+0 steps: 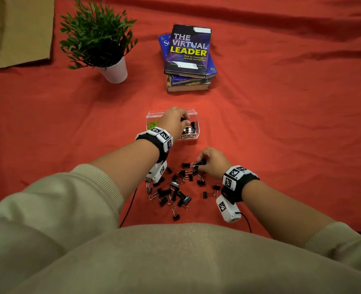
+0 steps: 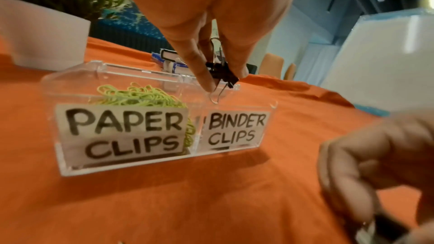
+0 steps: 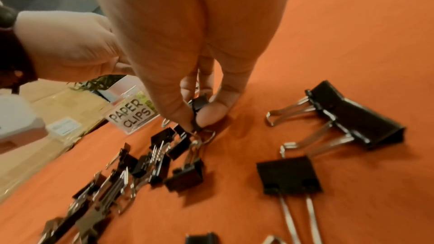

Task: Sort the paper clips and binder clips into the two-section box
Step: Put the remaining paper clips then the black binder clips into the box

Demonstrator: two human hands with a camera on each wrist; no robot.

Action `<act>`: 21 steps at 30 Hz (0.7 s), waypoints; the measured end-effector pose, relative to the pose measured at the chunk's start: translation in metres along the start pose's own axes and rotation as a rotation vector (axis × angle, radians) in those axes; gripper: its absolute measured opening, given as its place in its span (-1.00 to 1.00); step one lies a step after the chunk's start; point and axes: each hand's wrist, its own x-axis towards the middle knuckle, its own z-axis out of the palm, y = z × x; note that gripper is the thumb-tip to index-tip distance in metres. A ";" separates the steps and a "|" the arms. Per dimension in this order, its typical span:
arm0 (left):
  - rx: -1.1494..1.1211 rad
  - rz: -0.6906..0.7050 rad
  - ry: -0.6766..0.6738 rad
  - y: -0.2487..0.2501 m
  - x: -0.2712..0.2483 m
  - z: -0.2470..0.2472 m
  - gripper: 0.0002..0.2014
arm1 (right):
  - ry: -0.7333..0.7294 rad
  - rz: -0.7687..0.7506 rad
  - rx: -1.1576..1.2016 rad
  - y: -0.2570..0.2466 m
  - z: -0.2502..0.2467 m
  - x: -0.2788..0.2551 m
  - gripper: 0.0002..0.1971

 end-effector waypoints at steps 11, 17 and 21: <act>0.234 0.213 -0.122 -0.005 -0.011 0.004 -0.76 | 0.122 0.095 0.728 -0.053 -0.070 0.031 -0.75; 0.113 0.046 0.049 -0.027 -0.059 -0.003 -0.86 | 0.172 -0.036 0.437 -0.082 -0.058 0.062 -0.78; 0.191 -0.012 -0.093 -0.057 -0.095 0.004 -0.81 | 0.193 -0.149 0.013 -0.088 -0.043 0.051 -0.83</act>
